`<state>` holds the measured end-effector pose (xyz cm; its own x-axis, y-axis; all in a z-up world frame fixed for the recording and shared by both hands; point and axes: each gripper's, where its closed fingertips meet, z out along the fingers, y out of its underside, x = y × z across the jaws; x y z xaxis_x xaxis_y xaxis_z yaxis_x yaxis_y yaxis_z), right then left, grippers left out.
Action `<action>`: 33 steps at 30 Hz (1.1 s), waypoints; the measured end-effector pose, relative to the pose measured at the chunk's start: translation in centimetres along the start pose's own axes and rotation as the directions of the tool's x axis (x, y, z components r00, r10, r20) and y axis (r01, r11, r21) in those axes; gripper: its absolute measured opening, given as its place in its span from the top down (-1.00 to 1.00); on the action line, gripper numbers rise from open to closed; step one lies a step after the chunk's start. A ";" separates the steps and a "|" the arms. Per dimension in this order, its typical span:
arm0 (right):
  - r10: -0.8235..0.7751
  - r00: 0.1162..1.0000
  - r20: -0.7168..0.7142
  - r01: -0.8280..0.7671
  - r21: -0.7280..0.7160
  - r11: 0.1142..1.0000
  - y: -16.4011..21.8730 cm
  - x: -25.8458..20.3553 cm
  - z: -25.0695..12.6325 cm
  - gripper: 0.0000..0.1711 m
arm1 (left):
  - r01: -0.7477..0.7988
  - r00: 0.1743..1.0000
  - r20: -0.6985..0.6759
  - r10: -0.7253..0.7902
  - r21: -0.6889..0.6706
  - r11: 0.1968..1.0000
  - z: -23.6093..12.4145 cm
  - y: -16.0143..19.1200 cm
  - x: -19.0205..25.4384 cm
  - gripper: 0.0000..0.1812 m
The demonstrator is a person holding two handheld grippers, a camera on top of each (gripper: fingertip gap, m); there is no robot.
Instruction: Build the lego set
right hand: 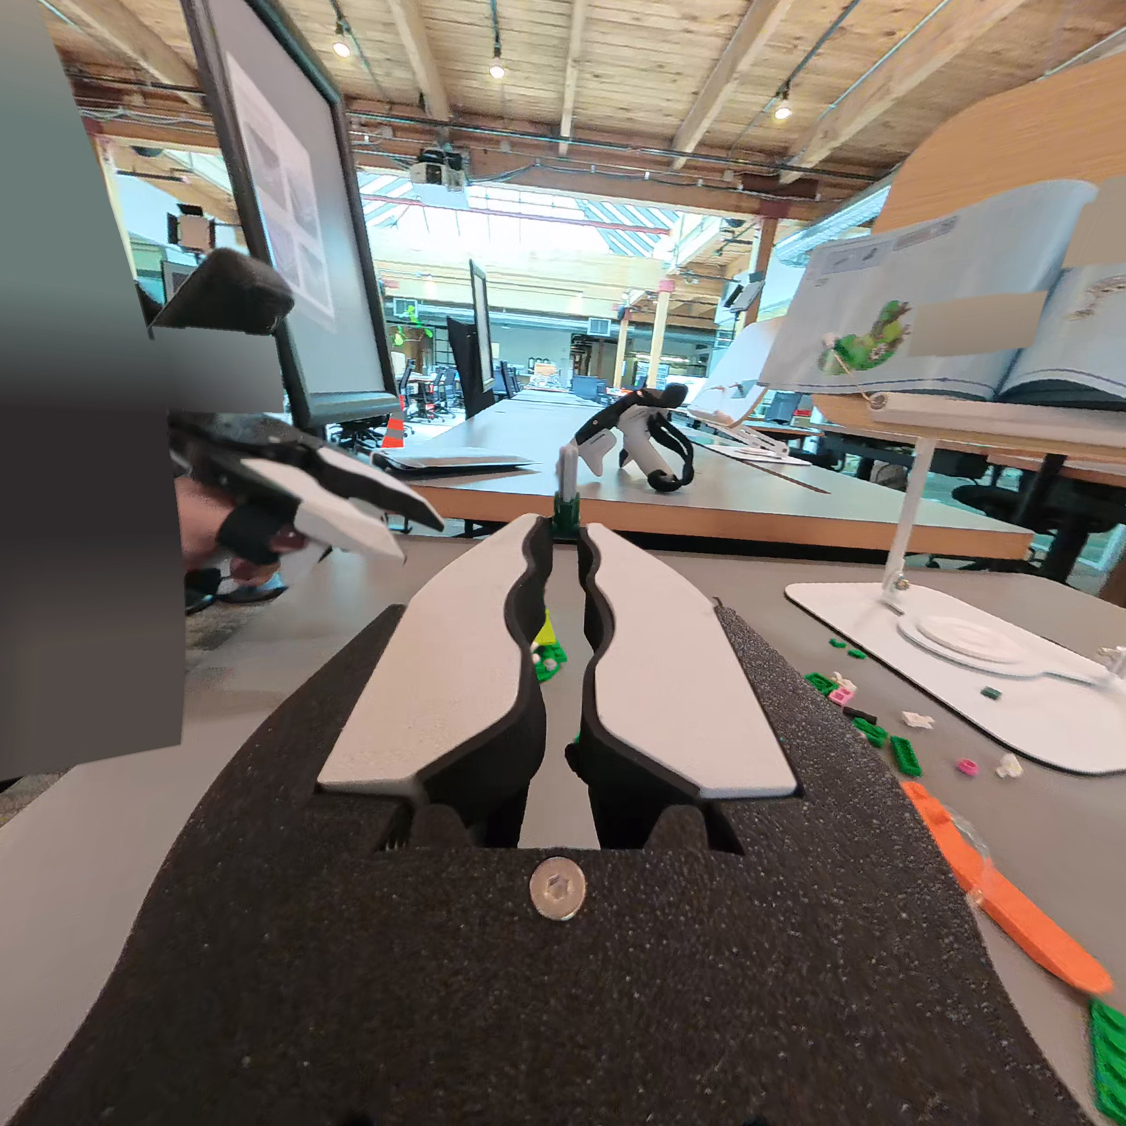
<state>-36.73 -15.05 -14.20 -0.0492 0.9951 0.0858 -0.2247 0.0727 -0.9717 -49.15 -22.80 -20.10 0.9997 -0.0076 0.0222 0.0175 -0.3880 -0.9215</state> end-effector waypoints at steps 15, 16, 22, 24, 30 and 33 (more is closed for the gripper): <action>-0.091 0.996 0.006 0.091 -0.096 0.991 1.2 -0.7 0.7 0.91 | -0.013 0.999 -0.052 0.002 -0.202 0.979 3.1 3.6 1.3 0.04; -0.100 0.995 0.011 0.101 -0.103 0.990 1.3 -0.8 0.8 0.91 | -0.011 0.998 -0.058 -0.001 -0.218 0.976 3.2 3.8 1.3 0.05; -0.116 0.993 0.019 0.118 -0.114 0.986 1.4 -1.0 0.9 0.91 | -0.045 0.999 -0.013 0.043 -0.284 0.958 3.8 4.5 1.1 -0.02; -0.114 0.993 0.019 0.115 -0.113 0.987 1.4 -1.0 0.9 0.91 | -0.059 0.998 -0.015 0.058 -0.292 0.955 4.0 4.5 1.4 -0.05; -0.109 0.994 0.022 0.111 -0.112 0.987 1.4 -1.0 0.9 0.91 | -0.065 0.997 0.014 0.073 -0.317 0.946 4.4 4.7 1.0 -0.02; -0.099 0.995 0.021 0.101 -0.109 0.989 1.3 -0.9 0.8 0.91 | -0.022 0.998 0.045 0.038 -0.317 0.948 4.0 4.6 -0.1 0.05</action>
<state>-37.78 -15.90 -15.38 -0.0468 0.9814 0.1864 -0.1206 0.1797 -0.9763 -49.08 -20.93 -25.89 0.9994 0.0191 -0.0299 -0.0099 -0.6600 -0.7512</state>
